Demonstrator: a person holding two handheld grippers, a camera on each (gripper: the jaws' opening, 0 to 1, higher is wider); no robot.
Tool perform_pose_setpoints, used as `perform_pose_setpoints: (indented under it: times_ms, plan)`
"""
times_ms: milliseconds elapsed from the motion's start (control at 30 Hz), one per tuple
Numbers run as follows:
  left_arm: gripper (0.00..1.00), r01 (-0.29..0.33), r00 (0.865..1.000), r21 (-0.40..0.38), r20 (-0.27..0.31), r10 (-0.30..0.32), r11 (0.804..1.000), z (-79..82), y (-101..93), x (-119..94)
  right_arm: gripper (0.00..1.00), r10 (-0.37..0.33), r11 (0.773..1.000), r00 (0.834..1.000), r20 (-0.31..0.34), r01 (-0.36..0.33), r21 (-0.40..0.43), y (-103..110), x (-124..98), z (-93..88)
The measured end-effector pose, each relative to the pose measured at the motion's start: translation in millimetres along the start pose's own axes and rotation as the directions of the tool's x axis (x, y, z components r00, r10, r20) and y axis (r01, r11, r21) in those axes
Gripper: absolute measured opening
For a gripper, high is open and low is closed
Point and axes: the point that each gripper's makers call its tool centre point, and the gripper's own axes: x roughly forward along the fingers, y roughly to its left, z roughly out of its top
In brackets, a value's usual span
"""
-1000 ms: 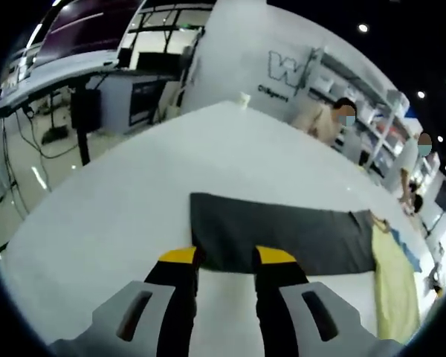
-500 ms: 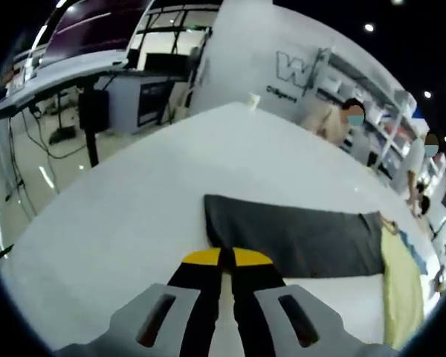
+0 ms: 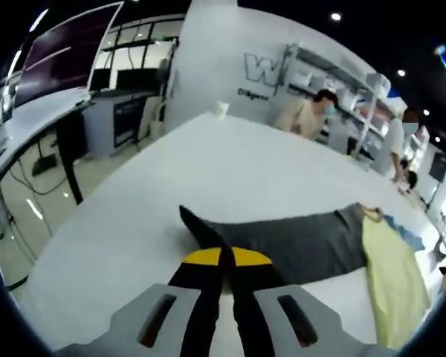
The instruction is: Fold the garment on the visible template until the final outline fits inside the template.
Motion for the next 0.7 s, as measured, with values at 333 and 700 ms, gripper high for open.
perform_pose_setpoints:
  times_ms: [333,700]
  plan:
    - [0.0,0.118,0.993,0.133,0.003,-0.119,0.984,24.9,-56.0,1.3,0.72,0.012,0.999,1.0,0.019,-0.012,0.03,-1.4,-2.2,-1.0]
    - [0.0,0.204,0.979,0.216,-0.025,-0.203,0.955,33.4,-112.0,-2.1,0.72,0.007,0.999,1.0,0.031,-0.008,0.044,-18.7,-10.4,-7.5]
